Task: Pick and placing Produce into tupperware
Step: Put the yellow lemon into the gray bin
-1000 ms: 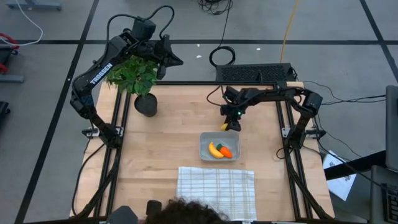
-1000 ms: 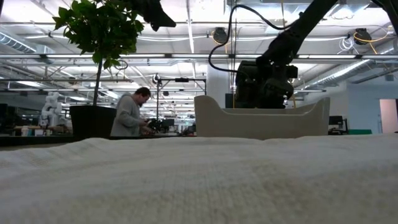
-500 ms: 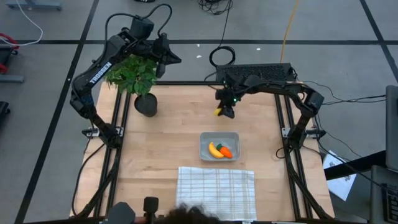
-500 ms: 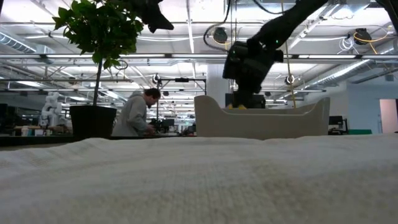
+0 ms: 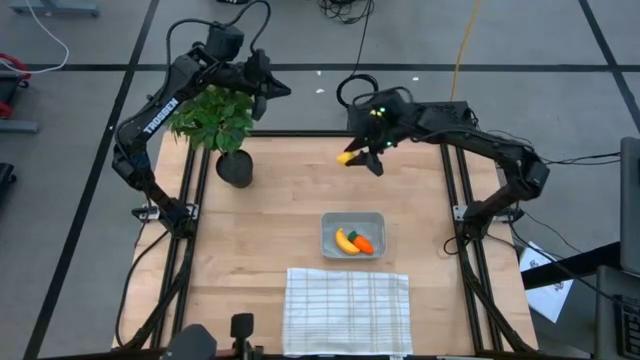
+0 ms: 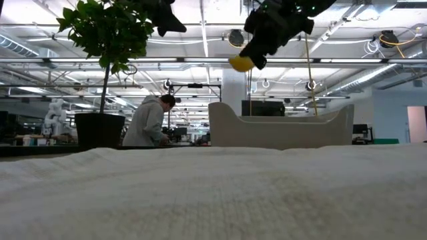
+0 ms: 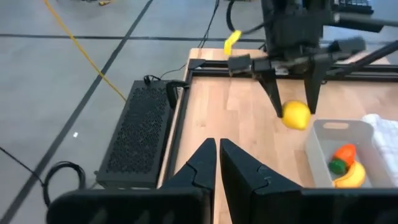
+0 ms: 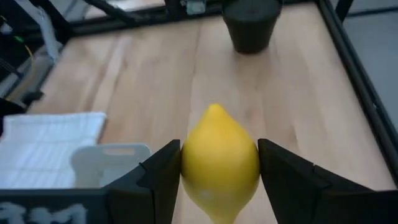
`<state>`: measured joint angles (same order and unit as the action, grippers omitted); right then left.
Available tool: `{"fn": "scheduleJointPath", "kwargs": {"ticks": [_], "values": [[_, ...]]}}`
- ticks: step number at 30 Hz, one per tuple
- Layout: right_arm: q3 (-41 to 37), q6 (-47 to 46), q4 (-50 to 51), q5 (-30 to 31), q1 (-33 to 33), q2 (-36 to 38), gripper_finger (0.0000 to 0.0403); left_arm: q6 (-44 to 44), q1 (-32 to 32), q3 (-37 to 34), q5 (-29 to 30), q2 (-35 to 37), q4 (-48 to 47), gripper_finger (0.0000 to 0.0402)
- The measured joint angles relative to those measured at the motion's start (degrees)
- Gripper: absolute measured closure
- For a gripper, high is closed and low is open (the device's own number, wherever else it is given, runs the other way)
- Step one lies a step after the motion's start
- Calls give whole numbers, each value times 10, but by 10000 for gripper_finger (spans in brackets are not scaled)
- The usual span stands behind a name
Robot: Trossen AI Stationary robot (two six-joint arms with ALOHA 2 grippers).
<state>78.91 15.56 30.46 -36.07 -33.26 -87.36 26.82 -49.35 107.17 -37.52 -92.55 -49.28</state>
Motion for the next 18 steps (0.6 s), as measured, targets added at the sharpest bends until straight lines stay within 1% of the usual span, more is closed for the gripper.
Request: {"fn": "scheduleJointPath", "kwargs": {"ticks": [3,6,10,13,15,18], "values": [[0,-10,-12,-16,3,14,216,-4,14,-20,-2,0,10,376],[0,-16,-21,-18,11,19,216,-6,27,-50,-12,0,29,376],[0,-18,-15,-31,21,28,216,-10,57,-110,-16,0,80,376],[0,-41,-15,-32,29,29,216,-16,91,-153,-16,0,114,376],[-1,-60,-17,-32,35,35,216,-12,116,-169,4,0,133,376],[0,-80,-39,-29,43,48,216,-9,148,-170,69,3,154,376]]}}
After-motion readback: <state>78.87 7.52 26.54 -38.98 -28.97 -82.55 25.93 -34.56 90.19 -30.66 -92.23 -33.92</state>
